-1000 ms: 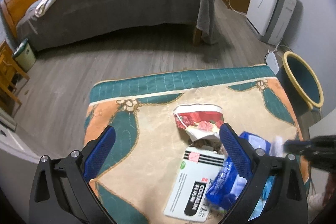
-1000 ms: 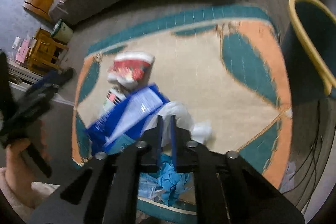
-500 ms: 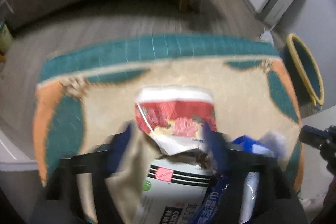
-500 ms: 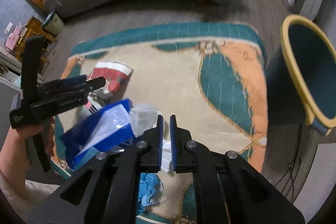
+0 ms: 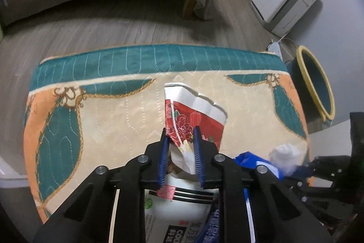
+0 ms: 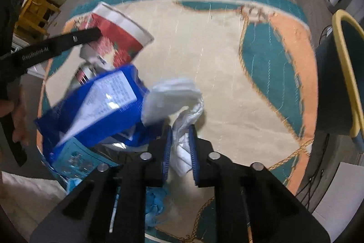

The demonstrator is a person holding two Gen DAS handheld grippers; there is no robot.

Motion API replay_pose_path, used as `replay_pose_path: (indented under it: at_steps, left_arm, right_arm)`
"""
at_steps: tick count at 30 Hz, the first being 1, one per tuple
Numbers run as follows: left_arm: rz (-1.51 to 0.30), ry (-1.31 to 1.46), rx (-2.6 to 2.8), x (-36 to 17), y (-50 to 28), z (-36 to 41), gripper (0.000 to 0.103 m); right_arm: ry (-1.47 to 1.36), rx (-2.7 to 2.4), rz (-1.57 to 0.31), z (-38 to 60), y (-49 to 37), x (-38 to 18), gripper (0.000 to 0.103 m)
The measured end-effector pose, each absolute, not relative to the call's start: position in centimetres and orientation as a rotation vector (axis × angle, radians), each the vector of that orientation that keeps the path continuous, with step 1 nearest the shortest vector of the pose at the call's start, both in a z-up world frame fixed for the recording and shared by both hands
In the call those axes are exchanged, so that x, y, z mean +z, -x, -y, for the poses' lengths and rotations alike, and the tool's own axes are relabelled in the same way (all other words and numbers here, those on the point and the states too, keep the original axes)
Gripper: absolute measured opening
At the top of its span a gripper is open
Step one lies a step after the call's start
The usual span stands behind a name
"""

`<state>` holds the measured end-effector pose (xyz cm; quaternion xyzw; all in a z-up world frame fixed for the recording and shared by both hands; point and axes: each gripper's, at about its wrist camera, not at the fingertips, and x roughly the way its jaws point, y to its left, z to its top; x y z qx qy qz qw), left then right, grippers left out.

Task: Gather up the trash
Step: 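Carry the cup and tissue over the teal bin and open both tools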

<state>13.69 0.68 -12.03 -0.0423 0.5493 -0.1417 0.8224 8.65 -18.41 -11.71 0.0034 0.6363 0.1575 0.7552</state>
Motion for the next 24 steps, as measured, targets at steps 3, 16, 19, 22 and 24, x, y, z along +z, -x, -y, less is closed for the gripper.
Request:
replay_pose_path:
  at_steps: [3, 16, 19, 22, 24]
  left_arm:
    - [-1.127, 0.037, -0.308, -10.8, -13.5, 0.2, 0.022]
    - [-0.903, -0.041, -0.367, -2.2, -12.7, 5.2, 0.022]
    - [-0.886, -0.047, -0.408, -1.3, -12.4, 7.5, 0.022]
    - [-0.867, -0.065, -0.453, -0.6, -12.1, 10.6, 0.022]
    - [-0.857, -0.079, -0.481, -0.3, -11.9, 12.4, 0.022]
  right_arm:
    - [-0.028, 0.330, -1.331, 19.1, -8.9, -10.0, 0.012]
    - [-0.193, 0.272, -1.155, 26.1, -10.3, -2.5, 0.012]
    - [-0.228, 0.234, -1.091, 29.0, -10.5, -0.4, 0.012]
    - [-0.238, 0.177, -1.053, 32.3, -10.7, 0.7, 0.012]
    - [-0.234, 0.139, -1.028, 34.5, -10.9, 1.4, 0.012]
